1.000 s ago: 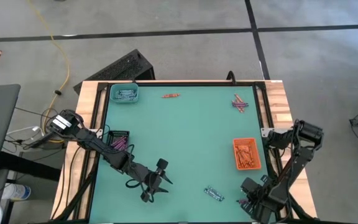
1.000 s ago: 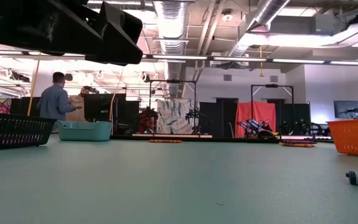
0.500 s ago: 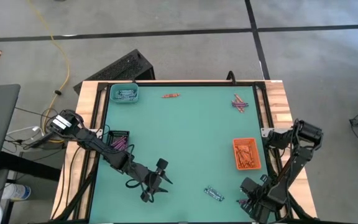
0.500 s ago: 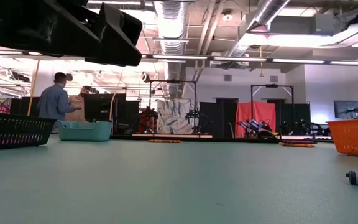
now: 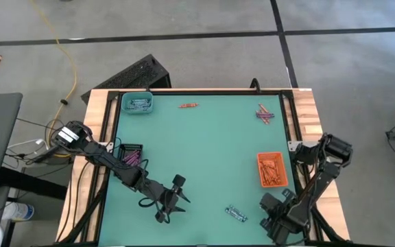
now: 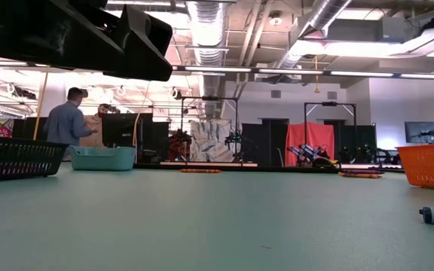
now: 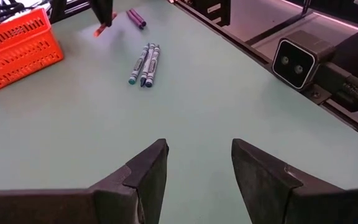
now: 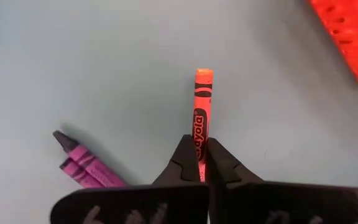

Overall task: Sort crayons
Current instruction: Put the orange crayon into the orange bin

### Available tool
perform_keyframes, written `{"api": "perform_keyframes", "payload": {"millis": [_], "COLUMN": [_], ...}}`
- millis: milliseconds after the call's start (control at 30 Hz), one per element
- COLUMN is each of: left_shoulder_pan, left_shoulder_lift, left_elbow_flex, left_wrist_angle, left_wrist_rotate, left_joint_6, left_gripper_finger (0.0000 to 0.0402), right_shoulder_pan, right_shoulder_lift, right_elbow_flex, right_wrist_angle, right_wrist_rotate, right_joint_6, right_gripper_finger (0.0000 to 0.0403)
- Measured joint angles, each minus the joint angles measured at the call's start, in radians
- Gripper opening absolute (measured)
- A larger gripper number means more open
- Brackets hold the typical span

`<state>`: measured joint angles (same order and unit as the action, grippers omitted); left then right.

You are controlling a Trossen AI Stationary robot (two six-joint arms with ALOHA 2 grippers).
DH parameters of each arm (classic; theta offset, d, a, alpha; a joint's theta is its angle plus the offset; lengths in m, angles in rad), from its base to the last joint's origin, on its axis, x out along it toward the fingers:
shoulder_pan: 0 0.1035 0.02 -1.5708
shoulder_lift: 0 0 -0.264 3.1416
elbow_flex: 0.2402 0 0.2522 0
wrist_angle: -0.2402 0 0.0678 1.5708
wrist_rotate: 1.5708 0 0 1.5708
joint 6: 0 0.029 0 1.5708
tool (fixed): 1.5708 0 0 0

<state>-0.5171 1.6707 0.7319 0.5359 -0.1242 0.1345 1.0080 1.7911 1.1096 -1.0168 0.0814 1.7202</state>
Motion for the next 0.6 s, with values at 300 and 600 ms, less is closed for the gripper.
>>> {"api": "perform_keyframes", "payload": {"millis": [300, 600], "left_shoulder_pan": [0.000, 0.001], "left_shoulder_lift": [0.000, 0.000], "left_elbow_flex": [0.000, 0.000], "left_wrist_angle": [0.000, 0.000], "left_wrist_rotate": [0.000, 0.000], "left_joint_6": [0.000, 0.000], "left_gripper_finger": [0.0169, 0.0169], "right_shoulder_pan": [-0.072, -0.125], "right_shoulder_lift": [-0.003, -0.004], "right_elbow_flex": [0.061, 0.178], "right_wrist_angle": [-0.023, -0.279], "right_wrist_rotate": [0.046, 0.156], "right_joint_6": [-0.119, -0.129], "right_gripper_finger": [0.0000, 0.0000]}}
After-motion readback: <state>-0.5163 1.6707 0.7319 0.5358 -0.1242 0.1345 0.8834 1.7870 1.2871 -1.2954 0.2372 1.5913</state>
